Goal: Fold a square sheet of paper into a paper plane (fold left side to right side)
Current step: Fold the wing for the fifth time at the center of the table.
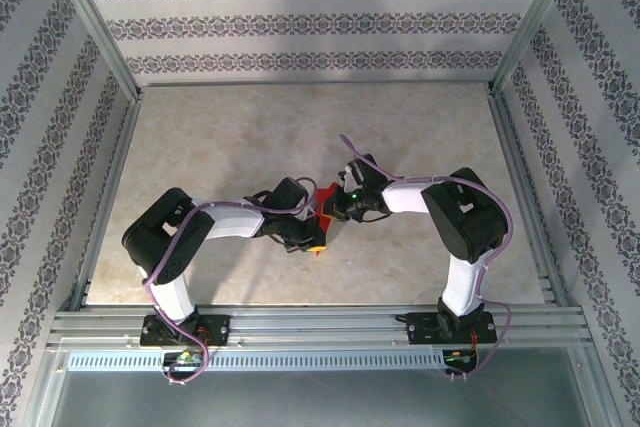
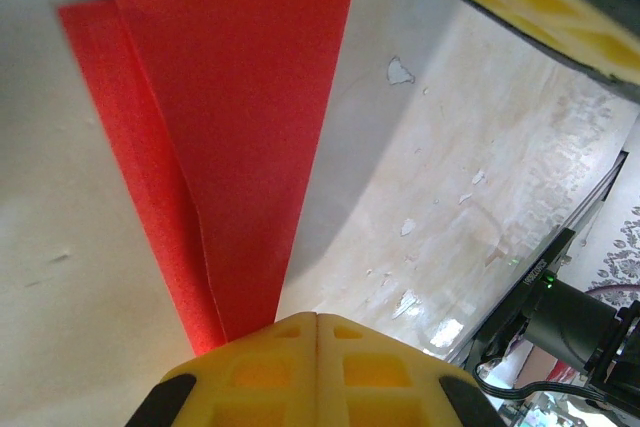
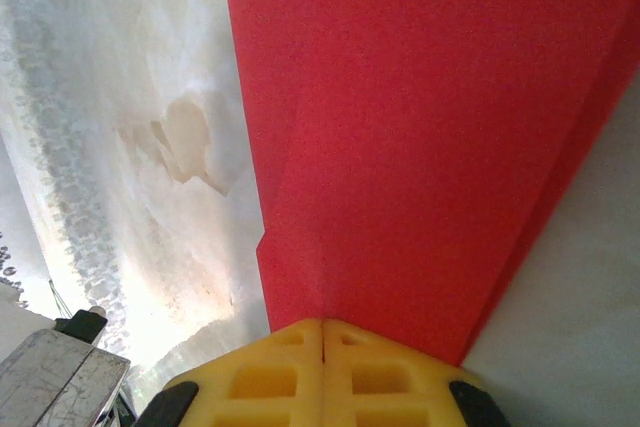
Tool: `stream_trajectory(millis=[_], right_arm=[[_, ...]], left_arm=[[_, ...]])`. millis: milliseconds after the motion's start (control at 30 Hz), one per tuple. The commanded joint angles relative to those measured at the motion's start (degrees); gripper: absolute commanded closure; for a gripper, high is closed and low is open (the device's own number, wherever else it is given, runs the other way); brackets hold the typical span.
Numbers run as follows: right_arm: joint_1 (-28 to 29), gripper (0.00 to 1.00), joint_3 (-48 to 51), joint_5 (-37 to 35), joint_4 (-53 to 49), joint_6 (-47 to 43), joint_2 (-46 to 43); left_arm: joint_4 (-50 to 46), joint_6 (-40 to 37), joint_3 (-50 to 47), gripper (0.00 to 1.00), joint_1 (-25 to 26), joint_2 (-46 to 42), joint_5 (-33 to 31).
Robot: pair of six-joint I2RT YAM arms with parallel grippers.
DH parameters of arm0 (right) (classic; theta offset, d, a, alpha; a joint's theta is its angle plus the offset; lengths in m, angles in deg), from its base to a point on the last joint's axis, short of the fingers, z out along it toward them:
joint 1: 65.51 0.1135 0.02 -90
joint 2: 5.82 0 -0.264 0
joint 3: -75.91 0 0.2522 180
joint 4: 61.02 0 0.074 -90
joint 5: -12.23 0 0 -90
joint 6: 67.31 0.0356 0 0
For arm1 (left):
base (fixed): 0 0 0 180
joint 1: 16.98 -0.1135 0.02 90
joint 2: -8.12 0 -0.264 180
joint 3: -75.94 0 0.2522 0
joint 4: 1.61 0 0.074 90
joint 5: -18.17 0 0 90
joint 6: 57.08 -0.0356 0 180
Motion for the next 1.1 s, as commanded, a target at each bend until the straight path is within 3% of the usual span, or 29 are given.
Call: stream_trajectory(millis=[0,1067], right_arm=[[-0.2,1.00,1.5,-7.5,-7.6,-1.9,3.8],[-0.1,1.00,0.7,-8.3,-9.7,-3.0,4.1]], left_arm=[[-0.7,0.1,-0.3,0.96,0.3,-1.4,-1.2],[0.4,0.5,-3.1,0.96,0.3,-1.4,-2.2]])
